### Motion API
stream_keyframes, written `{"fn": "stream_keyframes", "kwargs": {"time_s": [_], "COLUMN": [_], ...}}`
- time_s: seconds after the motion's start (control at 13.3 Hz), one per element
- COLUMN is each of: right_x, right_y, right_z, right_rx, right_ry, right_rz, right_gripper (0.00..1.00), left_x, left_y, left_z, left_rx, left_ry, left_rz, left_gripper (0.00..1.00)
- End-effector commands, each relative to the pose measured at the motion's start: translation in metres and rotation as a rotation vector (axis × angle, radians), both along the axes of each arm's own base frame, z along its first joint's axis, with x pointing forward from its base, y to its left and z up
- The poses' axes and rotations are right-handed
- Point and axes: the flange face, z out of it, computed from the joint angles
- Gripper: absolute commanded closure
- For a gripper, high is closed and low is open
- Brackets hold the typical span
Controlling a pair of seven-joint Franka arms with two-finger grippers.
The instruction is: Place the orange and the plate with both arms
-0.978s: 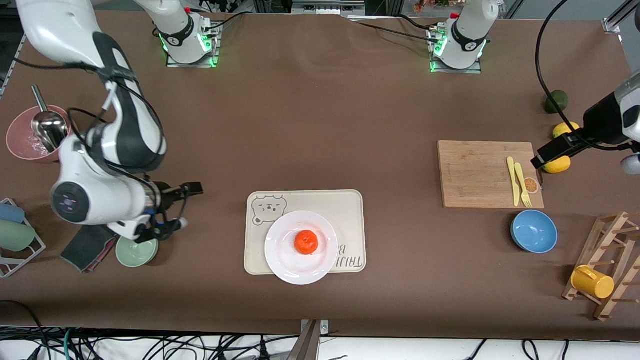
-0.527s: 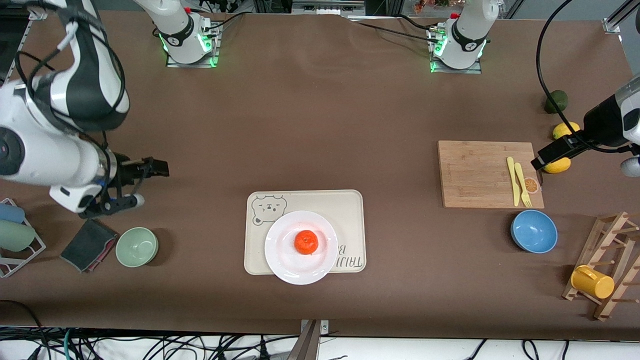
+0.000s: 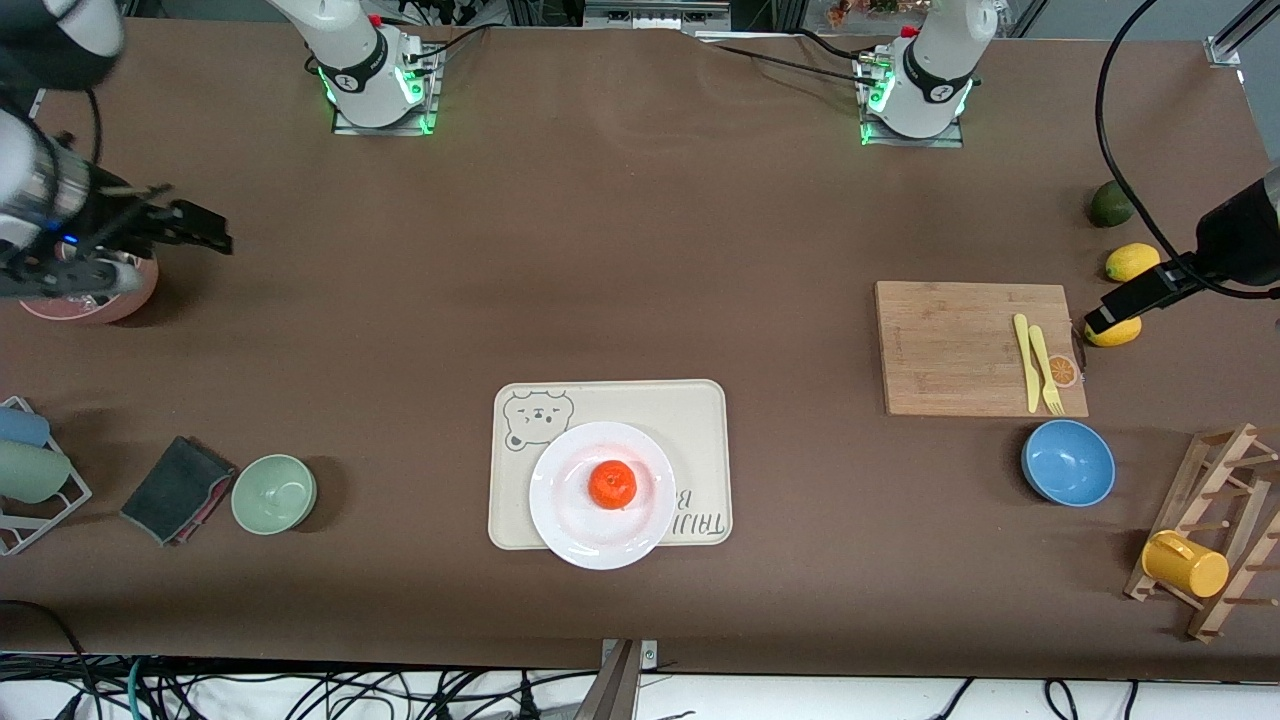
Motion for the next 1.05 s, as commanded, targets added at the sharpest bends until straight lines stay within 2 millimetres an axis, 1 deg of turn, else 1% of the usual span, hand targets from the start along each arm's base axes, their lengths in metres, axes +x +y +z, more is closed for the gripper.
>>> {"fn": "stream_keyframes", "kwargs": {"time_s": [0.0, 0.08, 0.15, 0.23, 0.38, 0.53, 0.68, 0.83, 0.98], "right_x": [0.003, 0.003, 0.005, 0.009, 0.012, 0.011, 0.012, 0.012, 0.012], "right_y": [-0.008, -0.007, -0.006, -0.006, -0.006, -0.006, -0.007, -0.007, -0.007], "right_z": [0.016, 0.009, 0.007, 0.006, 0.002, 0.002, 0.000, 0.000, 0.000], "right_rx": [-0.044, -0.050, -0.044, -0.042, -0.038, -0.038, -0.041, -0.044, -0.046], "right_ry": [-0.014, 0.000, -0.011, -0.033, -0.038, -0.034, -0.032, -0.032, -0.032], "right_rz": [-0.003, -0.008, -0.017, -0.009, -0.012, -0.012, -0.014, -0.013, -0.014], "right_gripper": [0.00, 0.00, 0.00, 0.00, 0.00, 0.00, 0.00, 0.00, 0.00], "left_x": [0.003, 0.003, 0.003, 0.003, 0.003, 0.003, 0.002, 0.002, 0.002], "left_y": [-0.006, -0.008, -0.007, -0.002, 0.001, -0.005, -0.004, -0.011, -0.012], "left_z": [0.005, 0.005, 0.005, 0.005, 0.005, 0.005, 0.004, 0.005, 0.005], "left_rx": [-0.020, -0.022, -0.021, -0.020, -0.018, -0.015, 0.050, 0.063, 0.073], "left_ry": [0.019, 0.022, 0.021, 0.020, 0.019, 0.019, 0.017, 0.013, -0.002], "left_rz": [0.062, 0.074, 0.073, 0.074, 0.076, 0.067, 0.052, 0.030, -0.083], "left_gripper": [0.00, 0.00, 0.00, 0.00, 0.00, 0.00, 0.00, 0.00, 0.00]}}
